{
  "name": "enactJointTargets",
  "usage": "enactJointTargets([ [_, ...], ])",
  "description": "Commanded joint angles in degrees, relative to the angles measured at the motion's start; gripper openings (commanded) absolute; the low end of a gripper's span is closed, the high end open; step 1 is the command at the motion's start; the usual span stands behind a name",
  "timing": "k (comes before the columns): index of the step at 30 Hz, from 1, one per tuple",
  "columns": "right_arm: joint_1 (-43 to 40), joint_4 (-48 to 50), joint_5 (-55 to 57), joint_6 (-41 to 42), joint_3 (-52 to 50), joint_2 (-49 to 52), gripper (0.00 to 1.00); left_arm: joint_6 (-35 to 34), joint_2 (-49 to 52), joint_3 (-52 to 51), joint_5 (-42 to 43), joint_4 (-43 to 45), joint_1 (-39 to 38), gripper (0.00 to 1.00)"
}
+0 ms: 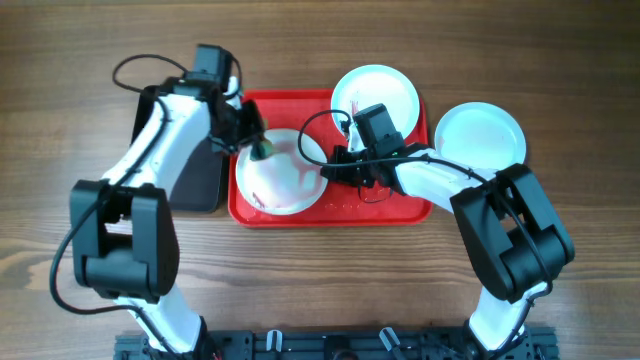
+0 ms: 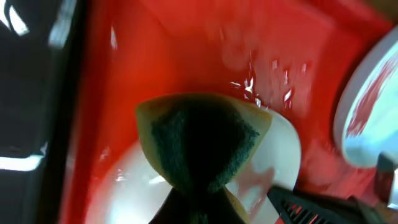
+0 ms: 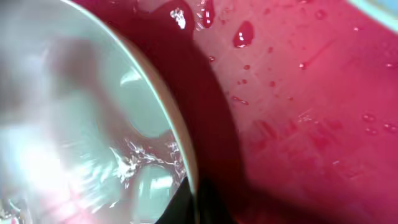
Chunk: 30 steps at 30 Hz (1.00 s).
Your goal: Clean dirty plates on tray and stack at the side
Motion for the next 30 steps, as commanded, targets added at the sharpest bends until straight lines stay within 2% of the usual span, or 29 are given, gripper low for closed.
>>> enactJointTargets([
  [1,0.07,-0.90,1.86,-0.37,-0.57,1.05,0.04,1.16,-2.60,2.03,-0.76,-0.11,2.40,0.04],
  [6,0.07,-7.41,8.24,-2.64,-0.57,-5.84,0.04,1.14,-2.64,2.03,-0.76,-0.28,2.80,0.04],
  [16,0.74,-24.63,32.04,-8.48,-0.57,-25.16,0.04,1.16,-2.60,2.01,-0.76,-0.17,2.75,0.04],
  [24,4.90,-27.56,47.69,-9.01,-0.55,-29.53,0.04,1.14,-2.58,1.95,-0.76,-0.55,2.75,0.04],
  [30,10.73,-27.78,61.86,-12.74,-0.13,-29.55,0.04,1.14,-2.54,1.73,-0.76,-1.33,2.73,0.04],
])
